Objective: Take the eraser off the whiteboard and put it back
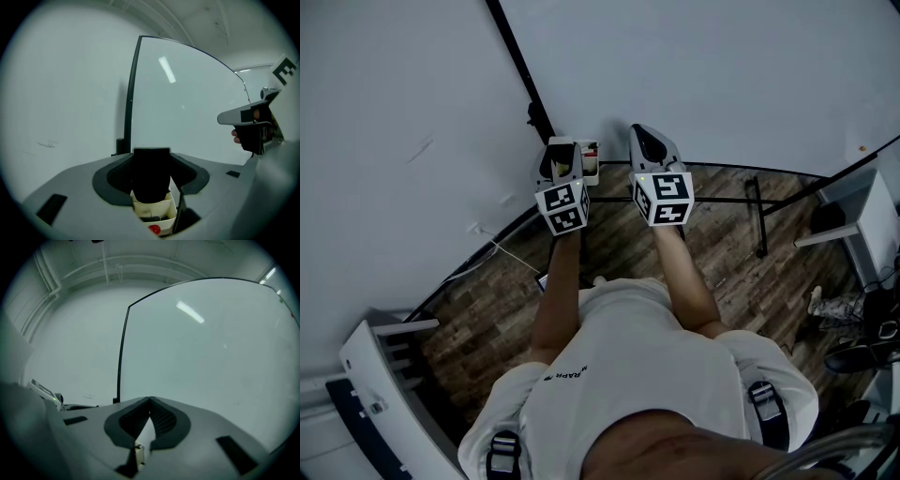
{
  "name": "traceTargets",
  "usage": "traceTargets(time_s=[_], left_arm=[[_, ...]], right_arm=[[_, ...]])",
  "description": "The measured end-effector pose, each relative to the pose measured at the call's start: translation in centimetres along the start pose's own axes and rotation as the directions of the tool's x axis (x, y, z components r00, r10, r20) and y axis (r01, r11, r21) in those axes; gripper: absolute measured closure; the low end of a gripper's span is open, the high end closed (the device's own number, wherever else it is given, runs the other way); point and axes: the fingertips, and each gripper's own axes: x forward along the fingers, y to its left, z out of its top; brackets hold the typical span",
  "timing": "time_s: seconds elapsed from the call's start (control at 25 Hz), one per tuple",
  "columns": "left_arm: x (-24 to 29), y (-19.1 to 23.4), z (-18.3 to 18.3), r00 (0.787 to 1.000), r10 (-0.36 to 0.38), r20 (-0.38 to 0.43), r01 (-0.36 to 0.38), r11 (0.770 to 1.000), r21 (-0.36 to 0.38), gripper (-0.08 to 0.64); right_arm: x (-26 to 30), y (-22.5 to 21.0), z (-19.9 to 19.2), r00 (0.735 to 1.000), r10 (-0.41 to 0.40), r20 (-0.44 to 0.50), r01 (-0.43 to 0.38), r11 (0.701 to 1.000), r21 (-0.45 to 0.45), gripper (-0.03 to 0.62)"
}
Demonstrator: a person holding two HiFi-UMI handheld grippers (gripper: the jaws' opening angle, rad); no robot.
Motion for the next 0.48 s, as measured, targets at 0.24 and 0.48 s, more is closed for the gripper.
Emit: traceTargets(time_s=[0.24,0.48], left_arm=[[-0.3,-0.7,1.3,1.0,-0.008,0.019,0.008,1.0,0.001,0.327],[-0.5,-1.2,2.6,0.999,-0.01,0.039,0.01,1.0,0.001,0.327]], right_arm=[[0.0,0.1,0.0,1.0,0.002,-0.005,-0.002,1.0,-0.003,0.58],[-0.2,-0.2,0.3,1.0,-0.005,0.001,0.005,1.0,-0.013,0.58]])
